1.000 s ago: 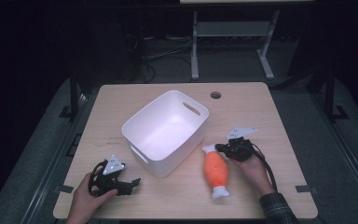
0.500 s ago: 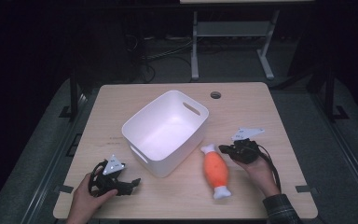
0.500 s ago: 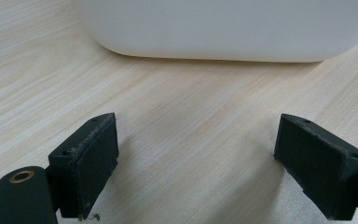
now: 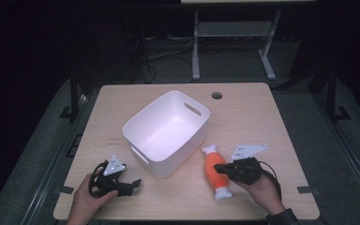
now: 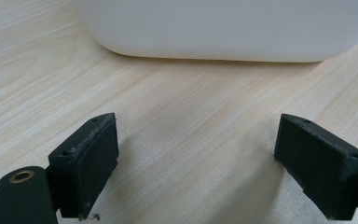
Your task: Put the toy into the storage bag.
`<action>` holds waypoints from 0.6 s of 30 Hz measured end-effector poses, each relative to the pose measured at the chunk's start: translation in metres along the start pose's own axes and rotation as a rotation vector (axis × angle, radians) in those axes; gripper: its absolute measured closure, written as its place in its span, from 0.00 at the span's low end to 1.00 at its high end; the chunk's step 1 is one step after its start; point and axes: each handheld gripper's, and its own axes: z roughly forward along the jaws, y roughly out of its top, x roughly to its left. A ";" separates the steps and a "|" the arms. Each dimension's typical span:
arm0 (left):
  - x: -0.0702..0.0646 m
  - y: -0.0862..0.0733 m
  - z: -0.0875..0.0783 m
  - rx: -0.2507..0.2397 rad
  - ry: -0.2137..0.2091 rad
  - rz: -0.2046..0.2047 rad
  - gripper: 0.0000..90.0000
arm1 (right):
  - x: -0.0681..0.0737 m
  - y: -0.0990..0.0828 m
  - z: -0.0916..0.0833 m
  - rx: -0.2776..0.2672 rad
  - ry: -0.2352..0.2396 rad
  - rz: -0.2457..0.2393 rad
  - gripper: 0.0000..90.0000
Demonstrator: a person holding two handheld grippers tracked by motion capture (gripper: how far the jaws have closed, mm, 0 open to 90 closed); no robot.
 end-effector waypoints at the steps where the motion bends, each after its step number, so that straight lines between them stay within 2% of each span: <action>1: 0.000 0.000 0.000 0.000 0.000 0.000 0.14 | 0.003 -0.001 0.000 0.002 0.009 -0.001 0.99; 3: 0.000 0.000 0.000 -0.001 0.000 0.000 0.14 | 0.015 -0.006 0.003 0.014 0.047 -0.008 0.99; 6: 0.000 0.000 0.000 0.000 0.000 0.000 0.14 | 0.022 -0.010 0.008 0.040 0.072 -0.018 0.99; 12: 0.000 0.000 0.000 0.000 0.000 0.000 0.14 | 0.031 -0.018 0.013 0.085 0.081 -0.036 0.99; 18: 0.000 0.000 0.000 0.000 0.000 0.000 0.14 | 0.032 -0.028 0.012 0.121 0.079 -0.026 0.99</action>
